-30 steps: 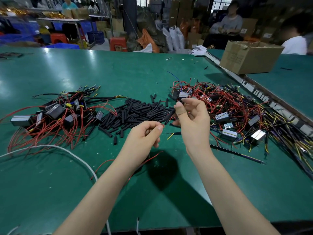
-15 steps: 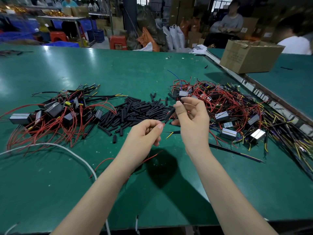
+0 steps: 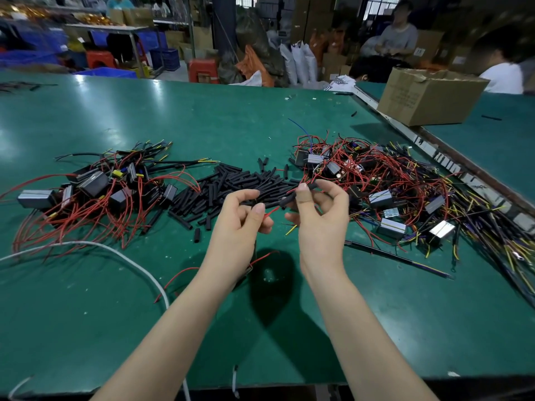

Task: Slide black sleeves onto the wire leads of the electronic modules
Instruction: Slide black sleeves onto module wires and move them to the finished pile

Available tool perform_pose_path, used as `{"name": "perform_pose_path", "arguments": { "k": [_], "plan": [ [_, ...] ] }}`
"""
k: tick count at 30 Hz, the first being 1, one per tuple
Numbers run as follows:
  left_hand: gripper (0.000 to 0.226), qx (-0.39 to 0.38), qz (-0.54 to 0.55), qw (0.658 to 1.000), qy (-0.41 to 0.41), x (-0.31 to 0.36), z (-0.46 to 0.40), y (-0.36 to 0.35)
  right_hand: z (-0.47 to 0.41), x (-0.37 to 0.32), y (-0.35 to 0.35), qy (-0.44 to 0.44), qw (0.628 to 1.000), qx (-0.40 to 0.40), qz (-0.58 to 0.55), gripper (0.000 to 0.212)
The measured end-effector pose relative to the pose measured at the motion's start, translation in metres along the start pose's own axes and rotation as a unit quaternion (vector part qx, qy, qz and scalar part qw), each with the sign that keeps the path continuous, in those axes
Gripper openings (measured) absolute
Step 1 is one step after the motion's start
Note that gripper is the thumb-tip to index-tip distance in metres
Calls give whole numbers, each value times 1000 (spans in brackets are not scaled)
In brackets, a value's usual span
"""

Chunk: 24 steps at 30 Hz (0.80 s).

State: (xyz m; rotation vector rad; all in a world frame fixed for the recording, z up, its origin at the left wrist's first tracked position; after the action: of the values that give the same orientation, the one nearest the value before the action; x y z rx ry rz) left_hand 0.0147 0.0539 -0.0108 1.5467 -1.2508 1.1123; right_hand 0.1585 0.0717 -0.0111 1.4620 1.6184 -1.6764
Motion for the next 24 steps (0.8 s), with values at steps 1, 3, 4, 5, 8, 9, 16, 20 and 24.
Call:
{"name": "perform_pose_path", "arguments": {
  "k": [1,3,4,5,8,9,16,20,24],
  "plan": [
    [16,3,-3,1000,-1,-1,0,0,1,0,-1,4,1000,5,-8,18],
    [15,24,-1,1000,1,-3,-1,3,4,1,-6,4,1000,-5,-3,19],
    [15,36,2,999,4,-4,-1,6,5,1,-8,5,1000,-15,5,20],
    [15,41,3,999,7,-5,-1,8,6,1,-8,10,1000,-22,14,21],
    [15,24,-10,1000,8,-8,0,7,5,-7,-5,43,997,-36,49,26],
    [15,27,-18,999,6,-8,1,7,6,-9,-7,49,995,-52,67,28],
    [17,90,-138,986,2,-9,3,19,16,8,-13,-17,994,-100,43,34],
    [23,76,-67,994,43,-17,3,17,21,20,-19,-63,983,-156,75,35],
    [28,38,67,991,111,-28,0,8,14,15,-13,-54,989,-120,74,34]
  ]
}}
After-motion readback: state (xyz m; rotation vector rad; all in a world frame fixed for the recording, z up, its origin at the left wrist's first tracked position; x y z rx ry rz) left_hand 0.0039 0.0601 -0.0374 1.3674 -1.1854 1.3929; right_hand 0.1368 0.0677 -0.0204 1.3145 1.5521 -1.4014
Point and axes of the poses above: each hand's wrist, its own z-axis away from the middle knuckle, its own y-axis out of the back of the hand, x = y × z, the point moved 8 cm from there along -z, towards the middle knuckle, and after that the axes turned 6 degrees about -z, right-handed, at the moved point
